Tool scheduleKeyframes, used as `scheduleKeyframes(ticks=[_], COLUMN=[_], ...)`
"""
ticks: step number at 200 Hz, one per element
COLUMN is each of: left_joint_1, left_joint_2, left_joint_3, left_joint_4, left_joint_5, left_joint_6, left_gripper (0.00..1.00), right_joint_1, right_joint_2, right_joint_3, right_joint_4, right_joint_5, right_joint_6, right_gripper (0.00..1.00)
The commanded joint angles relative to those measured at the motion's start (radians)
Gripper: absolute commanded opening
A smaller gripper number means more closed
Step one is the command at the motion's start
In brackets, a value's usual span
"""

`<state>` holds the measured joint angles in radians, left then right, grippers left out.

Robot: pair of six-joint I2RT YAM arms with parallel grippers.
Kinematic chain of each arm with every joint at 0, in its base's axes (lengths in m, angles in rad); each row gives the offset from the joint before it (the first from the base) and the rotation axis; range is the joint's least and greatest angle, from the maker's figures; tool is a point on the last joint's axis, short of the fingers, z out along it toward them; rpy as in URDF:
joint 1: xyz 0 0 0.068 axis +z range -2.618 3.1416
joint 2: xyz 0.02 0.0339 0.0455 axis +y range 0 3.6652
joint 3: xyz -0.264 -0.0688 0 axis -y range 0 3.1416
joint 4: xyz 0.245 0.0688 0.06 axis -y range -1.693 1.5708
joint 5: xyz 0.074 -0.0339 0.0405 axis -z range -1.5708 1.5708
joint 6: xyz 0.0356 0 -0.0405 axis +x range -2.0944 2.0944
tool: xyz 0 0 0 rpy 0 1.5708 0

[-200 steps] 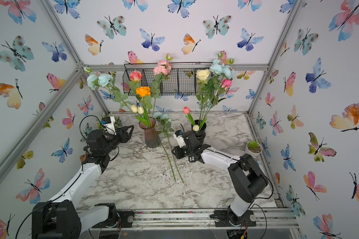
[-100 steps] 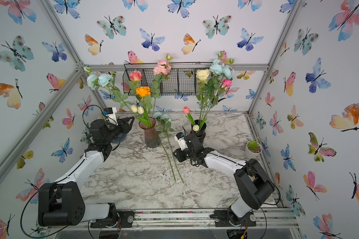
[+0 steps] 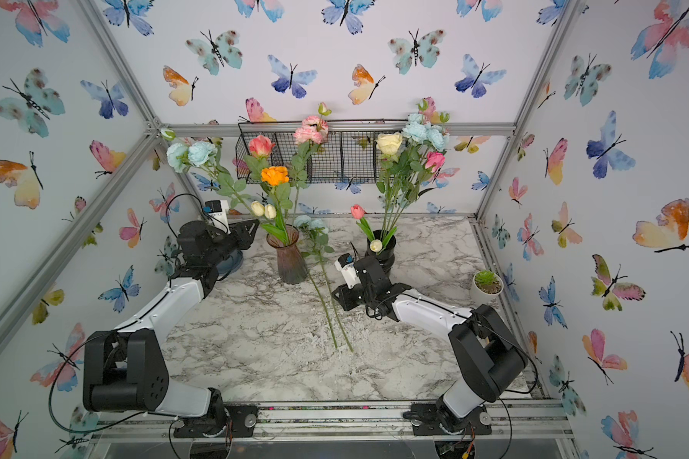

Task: Pick out blue flowers from the vase
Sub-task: Pick up the flower from the vase.

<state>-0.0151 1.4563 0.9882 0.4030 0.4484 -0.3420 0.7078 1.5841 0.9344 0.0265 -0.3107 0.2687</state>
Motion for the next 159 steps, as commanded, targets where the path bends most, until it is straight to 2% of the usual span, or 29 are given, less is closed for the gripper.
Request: scheduleKeyframes(ticks=[1, 52, 159], left_joint_1=[0.003, 0.002, 0.003], left_joint_2=[0.020, 0.039, 0.076], left_joint_3=[0.024, 0.015, 0.049], left_joint_4=[0.023, 0.076, 0.081], left_joint_5=[0.055, 0.115, 0.121], left_joint_6=[0.012, -0.009, -0.012], left_gripper=[0.28, 0.25, 0.18], right_joint_1=[0.007, 0.007, 0.007], right_joint_2=[0.022, 0.027, 0.049], right_joint_3=[0.009, 0.013, 0.026], right_joint_4=[0.016, 0.016, 0.014], right_joint_5=[-0.007, -0.004, -0.006], right_joint_6=[-0.014, -0.016, -0.026], right_gripper=[0.27, 0.27, 0.27])
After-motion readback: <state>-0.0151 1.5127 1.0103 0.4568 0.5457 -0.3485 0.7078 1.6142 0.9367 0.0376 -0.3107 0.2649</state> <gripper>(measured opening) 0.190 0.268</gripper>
